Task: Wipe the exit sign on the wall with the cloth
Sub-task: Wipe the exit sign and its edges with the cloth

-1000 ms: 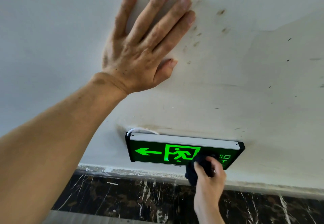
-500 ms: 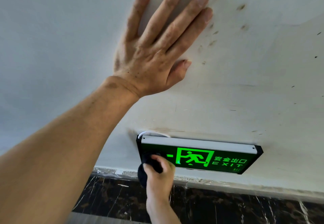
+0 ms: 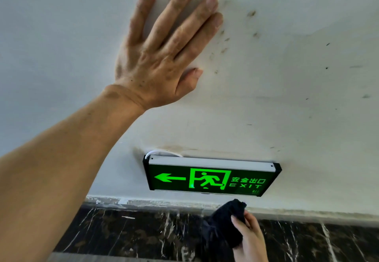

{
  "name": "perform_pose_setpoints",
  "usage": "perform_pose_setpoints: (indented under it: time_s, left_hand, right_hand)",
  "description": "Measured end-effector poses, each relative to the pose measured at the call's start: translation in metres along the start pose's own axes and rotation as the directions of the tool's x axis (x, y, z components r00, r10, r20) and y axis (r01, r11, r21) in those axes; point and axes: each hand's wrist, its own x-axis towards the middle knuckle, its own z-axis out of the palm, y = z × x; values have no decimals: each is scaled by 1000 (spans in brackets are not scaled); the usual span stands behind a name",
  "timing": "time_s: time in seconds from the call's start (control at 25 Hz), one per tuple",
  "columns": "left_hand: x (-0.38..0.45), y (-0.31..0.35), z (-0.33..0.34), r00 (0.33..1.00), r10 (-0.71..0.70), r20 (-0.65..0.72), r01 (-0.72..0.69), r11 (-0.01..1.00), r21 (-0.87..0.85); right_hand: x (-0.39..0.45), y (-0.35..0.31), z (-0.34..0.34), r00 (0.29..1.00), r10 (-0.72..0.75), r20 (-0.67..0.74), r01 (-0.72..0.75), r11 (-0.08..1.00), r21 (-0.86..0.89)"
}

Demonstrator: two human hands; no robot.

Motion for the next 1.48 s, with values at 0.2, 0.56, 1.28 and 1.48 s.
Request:
perform_pose_setpoints:
  time_s: [0.2, 0.56, 1.28, 1.48]
  left_hand:
    - [-2, -3, 1, 1000, -3, 6, 3, 1000, -7]
    - [-2, -2, 1, 1000, -11, -19, 11, 1000, 12]
    - [-2, 0, 6, 999, -29, -29, 27, 998, -59]
    - [-2, 0, 5, 999, -26, -31, 25, 999, -39]
  right_hand:
    - [26, -48, -29, 957, -223, -183, 219, 975, -42]
    - [31, 8, 40, 972, -194, -134, 187, 980, -66]
    - [-32, 112, 145, 955, 240, 175, -190, 947, -260]
    - [-39, 90, 119, 916, 275, 293, -153, 913, -378]
